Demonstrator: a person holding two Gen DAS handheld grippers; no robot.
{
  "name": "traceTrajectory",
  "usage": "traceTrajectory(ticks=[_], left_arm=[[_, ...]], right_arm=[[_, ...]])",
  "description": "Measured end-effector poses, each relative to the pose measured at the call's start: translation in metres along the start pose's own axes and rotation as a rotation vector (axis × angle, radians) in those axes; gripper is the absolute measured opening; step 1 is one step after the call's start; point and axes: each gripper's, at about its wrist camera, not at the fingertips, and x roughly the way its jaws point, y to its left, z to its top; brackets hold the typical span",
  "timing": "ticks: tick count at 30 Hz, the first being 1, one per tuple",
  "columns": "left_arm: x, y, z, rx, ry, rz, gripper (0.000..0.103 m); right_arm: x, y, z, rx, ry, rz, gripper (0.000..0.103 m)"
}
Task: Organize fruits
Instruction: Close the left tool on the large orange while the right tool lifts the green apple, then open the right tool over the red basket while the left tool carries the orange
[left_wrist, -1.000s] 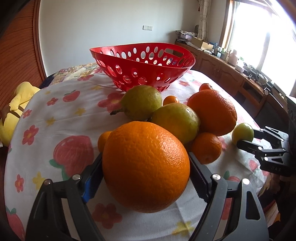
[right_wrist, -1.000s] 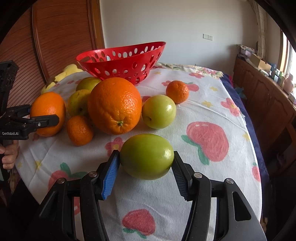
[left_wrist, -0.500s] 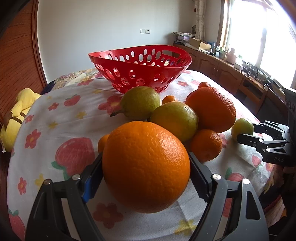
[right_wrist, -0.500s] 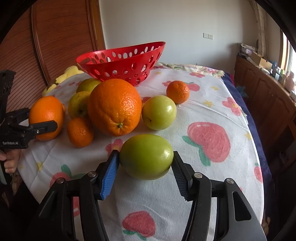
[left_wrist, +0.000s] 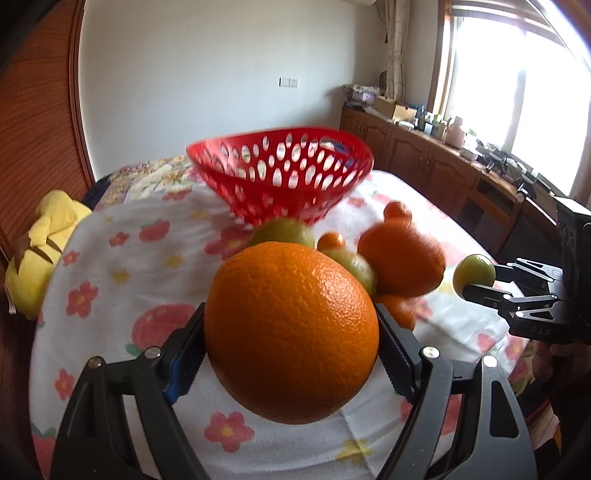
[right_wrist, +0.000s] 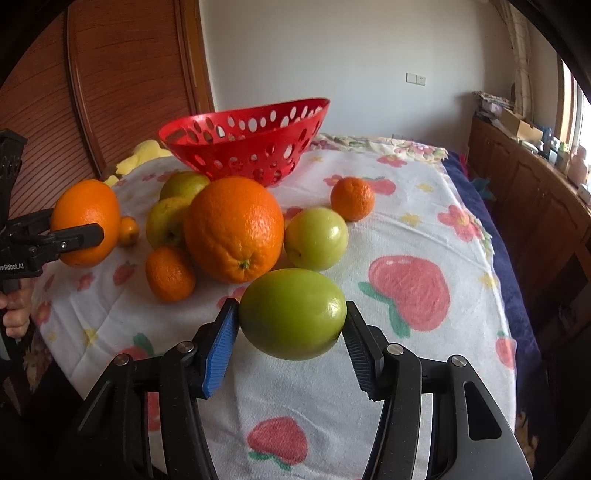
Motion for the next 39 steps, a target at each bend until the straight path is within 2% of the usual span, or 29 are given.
traceTrajectory(ticks=[12,19,32,39], left_arm=[[-0.023,-0.002,0.047,0.047,-0.084,0.006,0.083],[-0.019,-0.002,0.07,0.074,-0.105,0.003,0.083],[0.004,0.018,0.104,0.064,-0.115,0.012,0.083],[0.016,0.028,0.115,0.053,-0.102,0.029,0.083]], right_arm=[[-0.032,0.008,0.053,-0.055,-0.102,0.002,0.057],[-0.028,0.011,0.085,-0.077,-0.128,0.016,0.057],[0.023,0.022,0.146,-0.15,-0.111,0.062,0.057],[0.07,0.026,0.176,-0.189,-0.053,0.087,0.057]])
